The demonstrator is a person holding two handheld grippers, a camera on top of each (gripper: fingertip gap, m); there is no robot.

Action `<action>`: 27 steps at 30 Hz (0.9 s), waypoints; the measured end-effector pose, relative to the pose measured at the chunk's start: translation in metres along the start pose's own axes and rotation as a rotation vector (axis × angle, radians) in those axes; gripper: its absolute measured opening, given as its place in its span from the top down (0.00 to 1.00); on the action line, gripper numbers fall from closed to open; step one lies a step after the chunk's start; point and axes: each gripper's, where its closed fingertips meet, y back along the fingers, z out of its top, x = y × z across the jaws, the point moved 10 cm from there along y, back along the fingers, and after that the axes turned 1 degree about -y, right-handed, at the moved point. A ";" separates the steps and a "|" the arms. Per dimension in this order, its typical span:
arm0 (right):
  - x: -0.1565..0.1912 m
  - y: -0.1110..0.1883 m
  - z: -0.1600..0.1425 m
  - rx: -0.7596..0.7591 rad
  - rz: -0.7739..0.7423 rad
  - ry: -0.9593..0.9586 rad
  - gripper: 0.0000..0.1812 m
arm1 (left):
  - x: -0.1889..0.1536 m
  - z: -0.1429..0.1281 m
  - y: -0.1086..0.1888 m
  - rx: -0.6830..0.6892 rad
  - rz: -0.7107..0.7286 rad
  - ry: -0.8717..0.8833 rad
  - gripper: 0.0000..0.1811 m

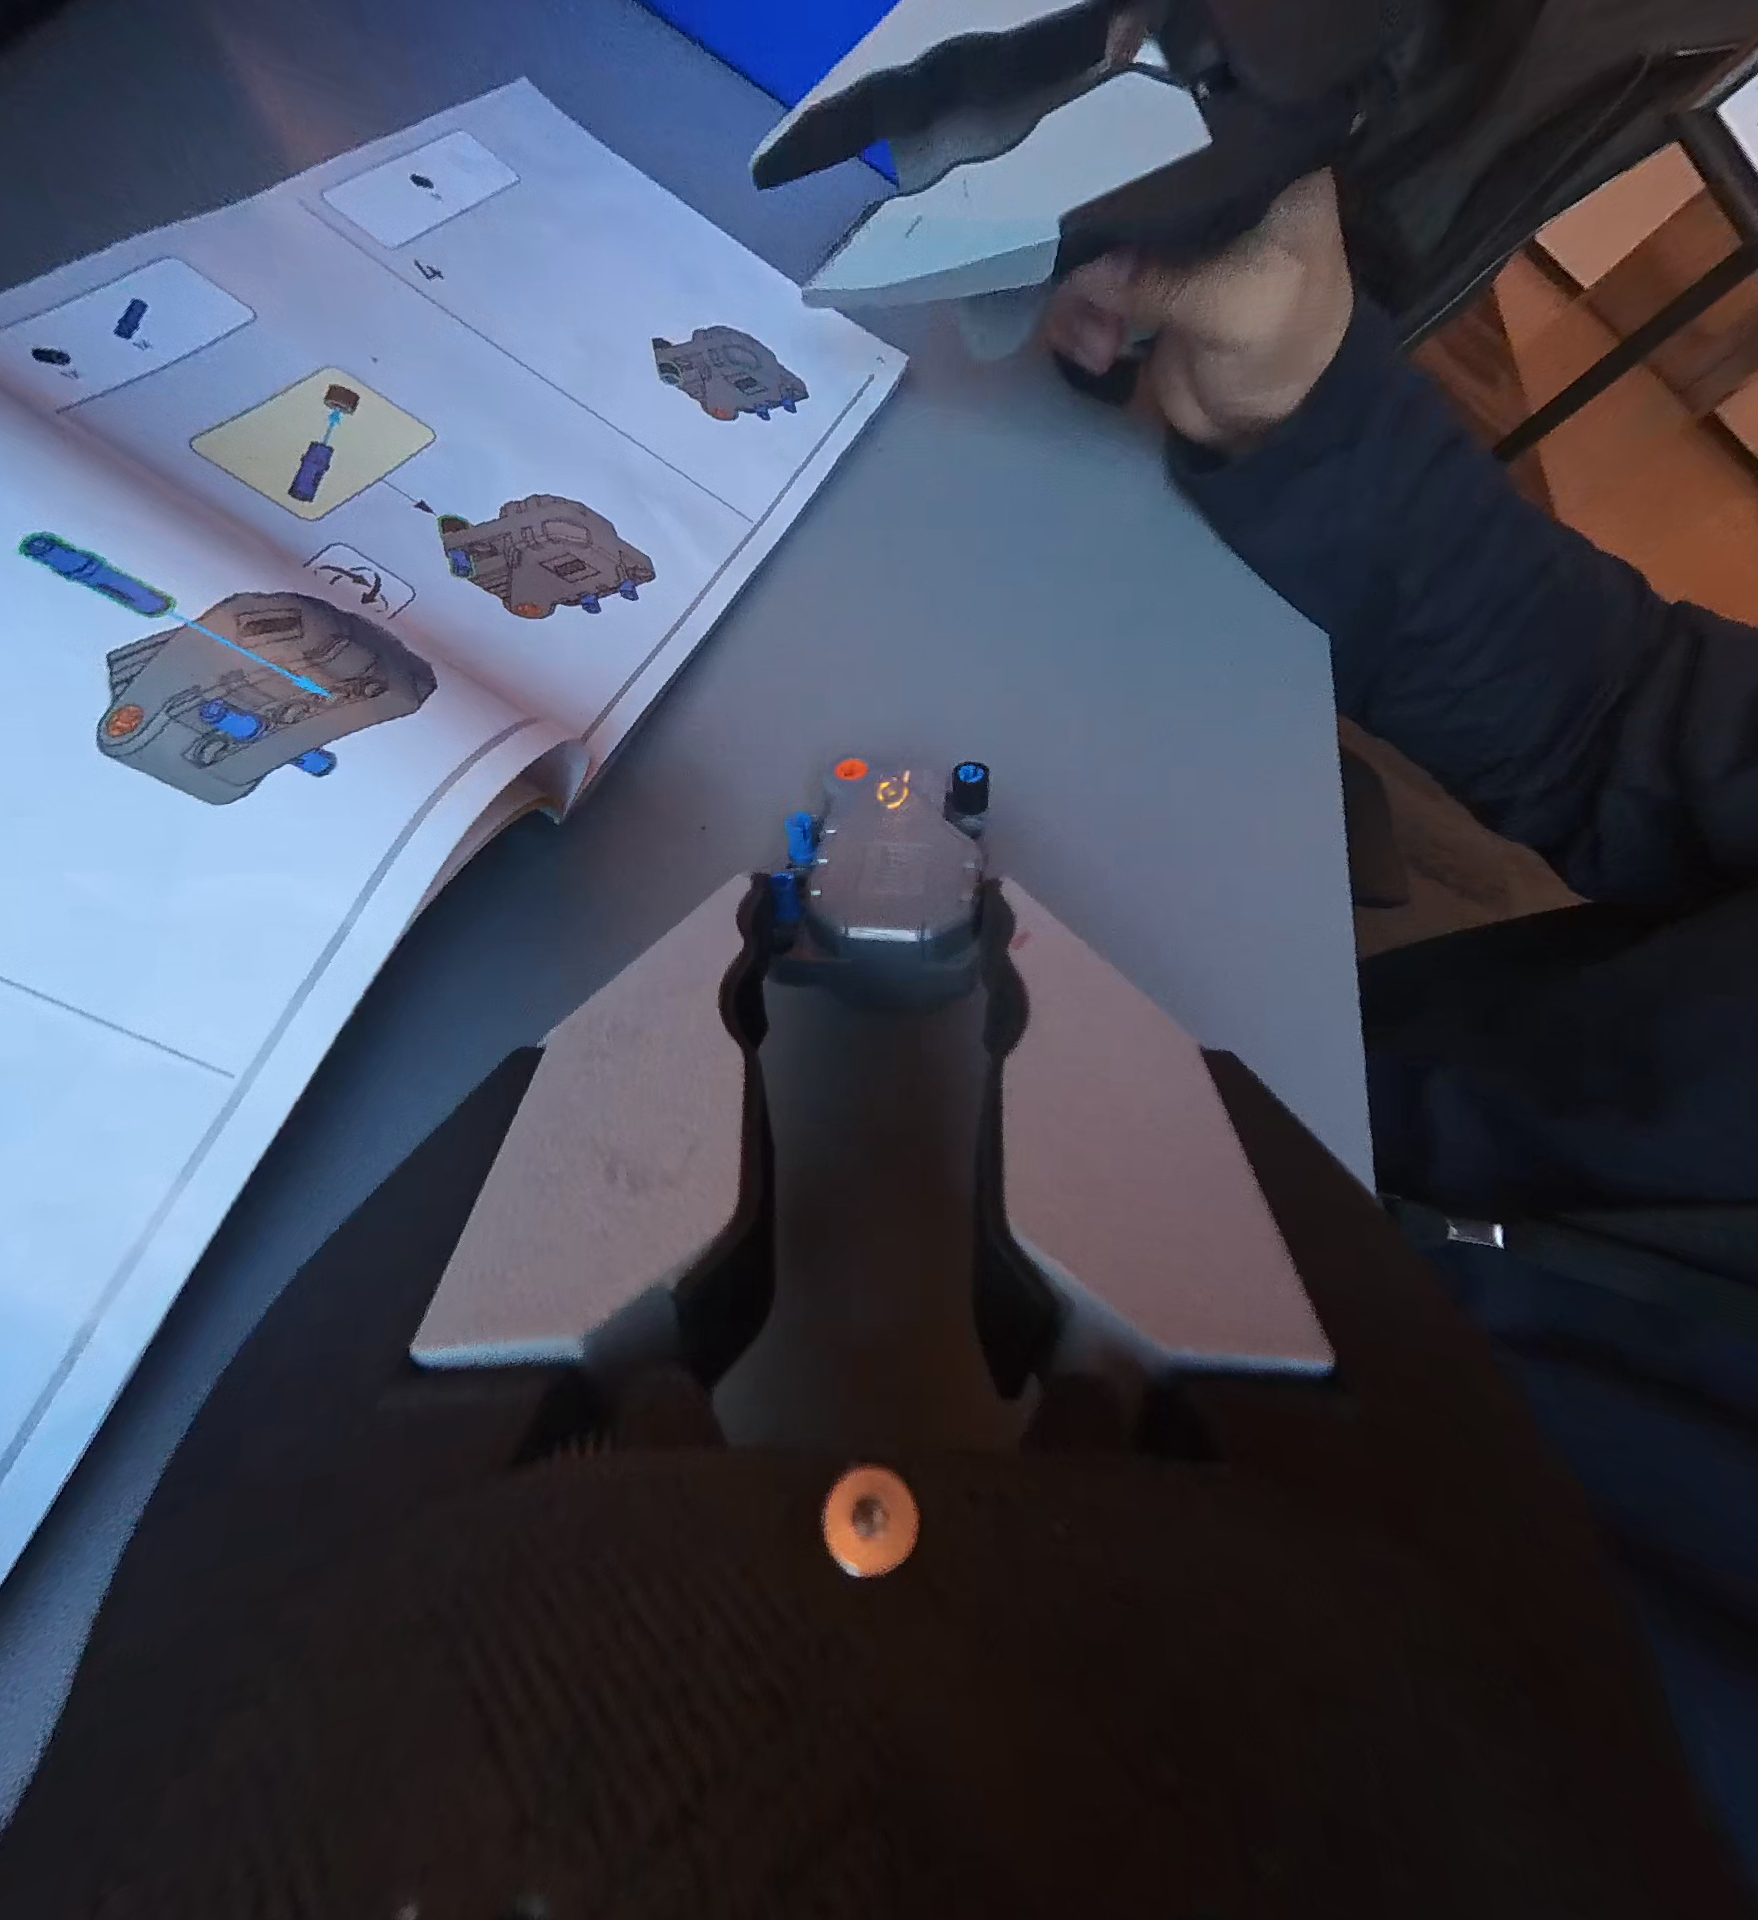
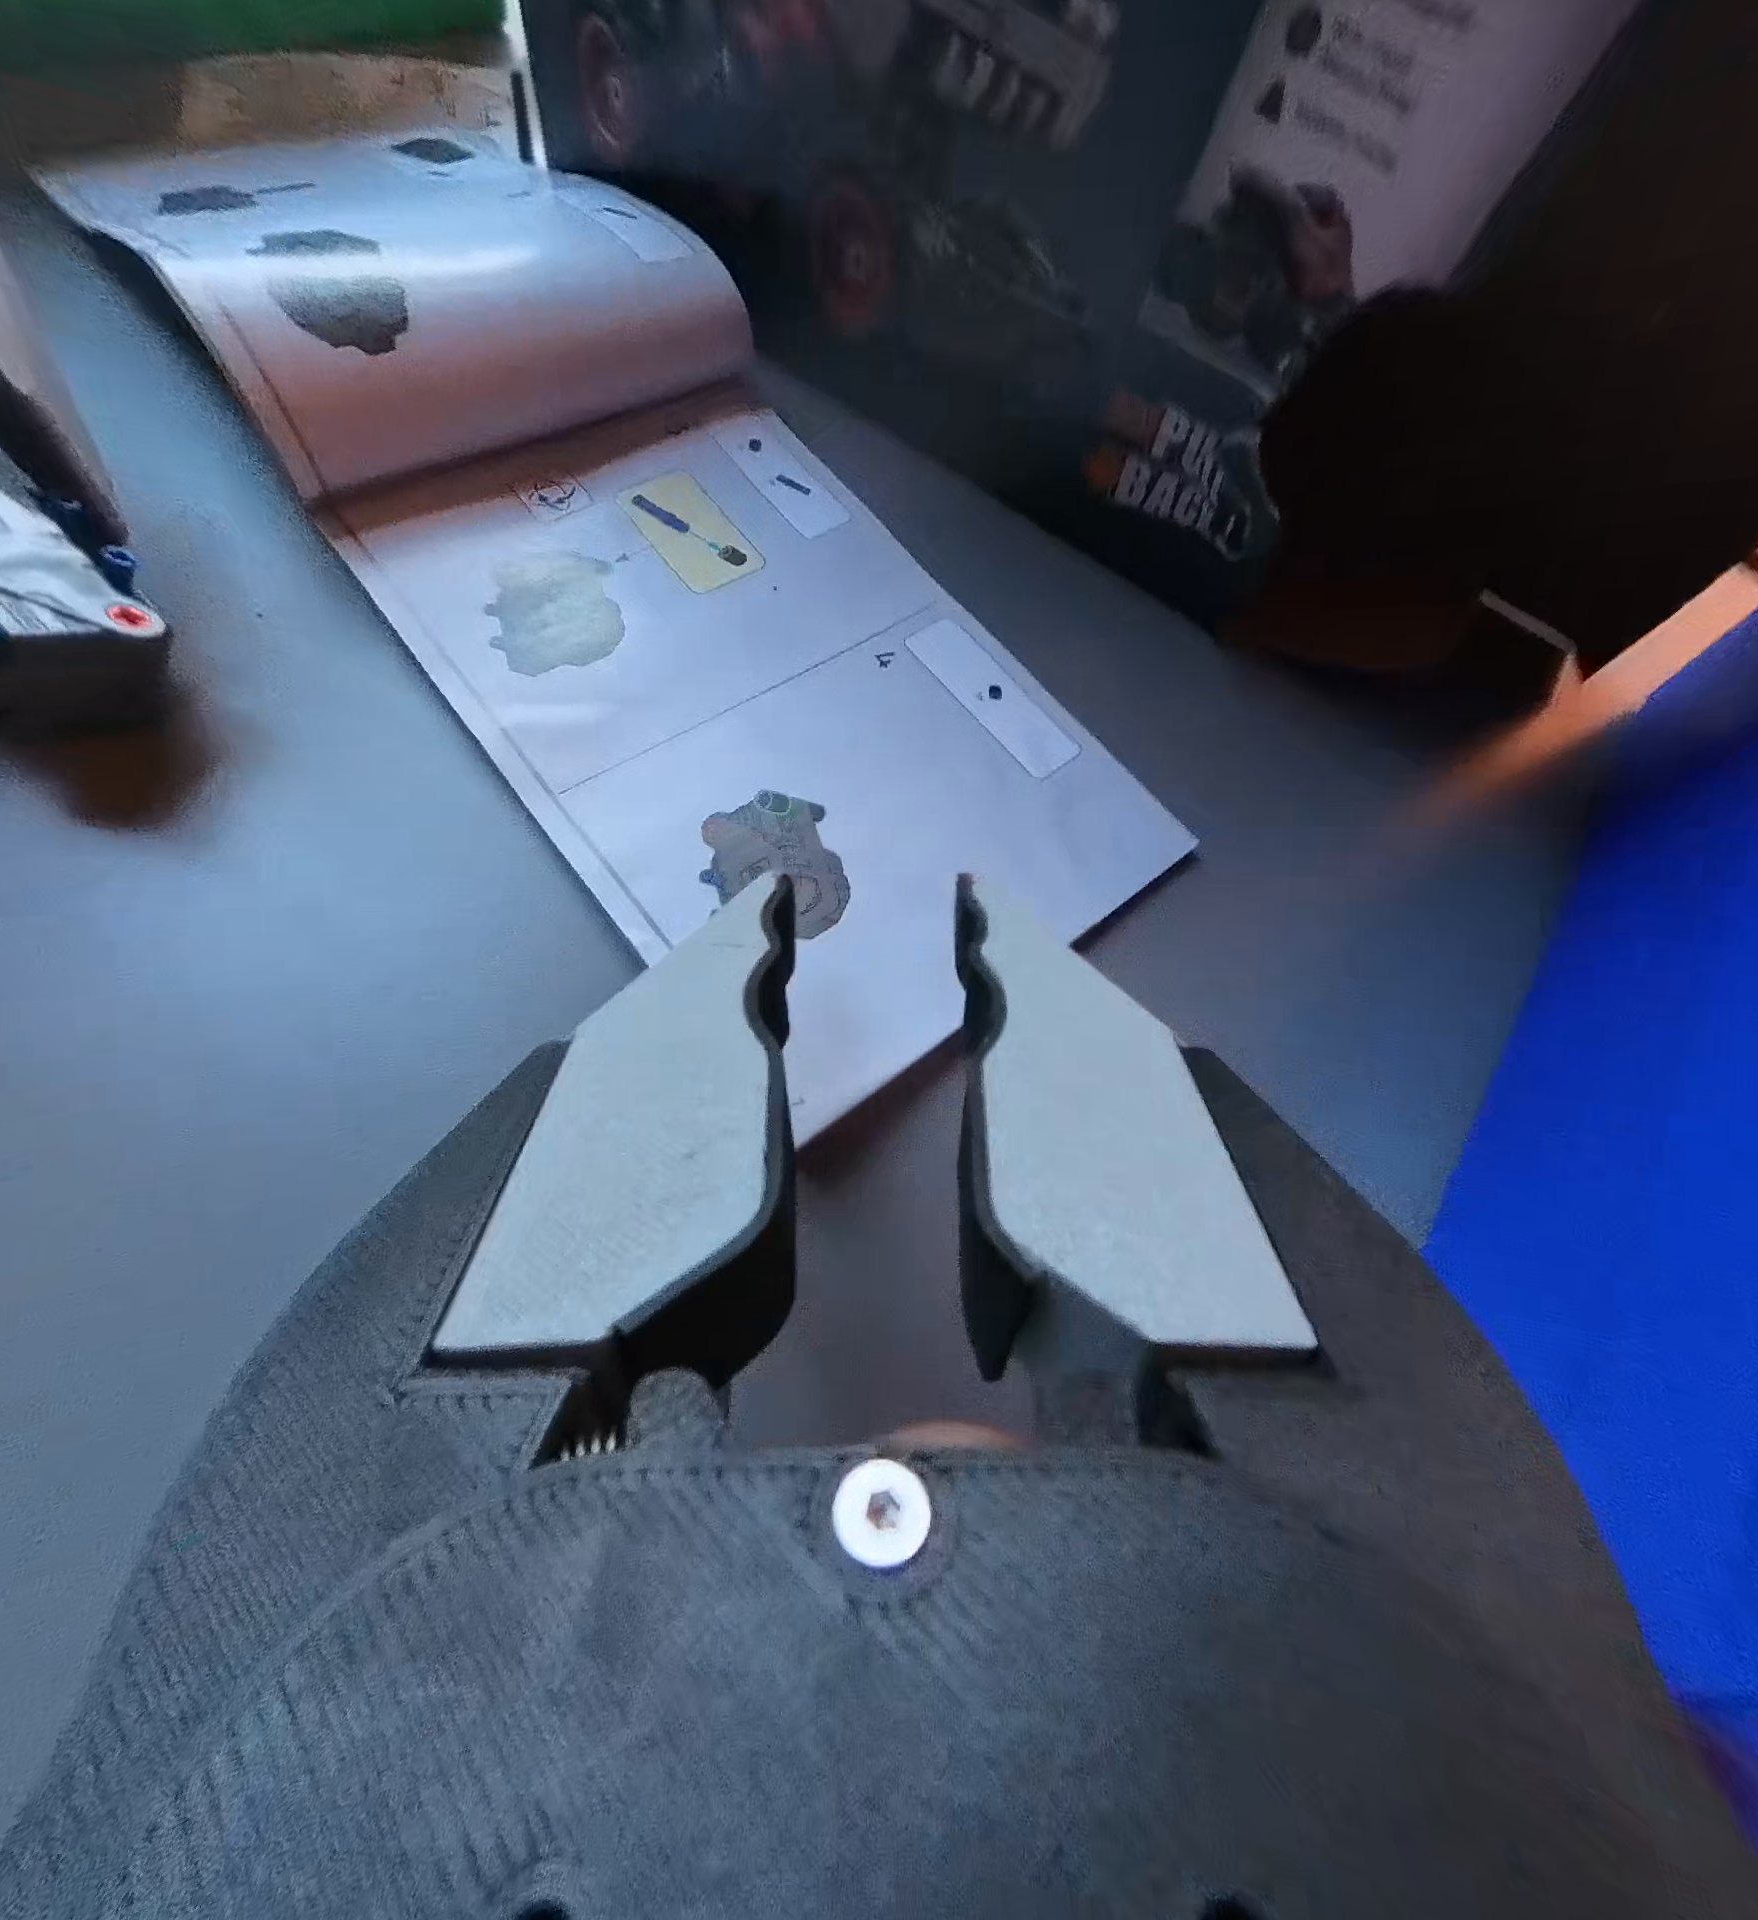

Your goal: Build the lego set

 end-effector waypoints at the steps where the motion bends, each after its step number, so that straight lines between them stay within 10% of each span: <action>1: -0.002 -0.001 -0.001 0.008 0.010 -0.026 0.84 | 0.000 0.000 0.000 0.001 -0.003 0.007 0.79; 27: 0.002 -0.015 -0.005 0.145 0.071 -0.010 0.85 | -0.011 -0.001 -0.008 0.065 -0.014 -0.118 0.79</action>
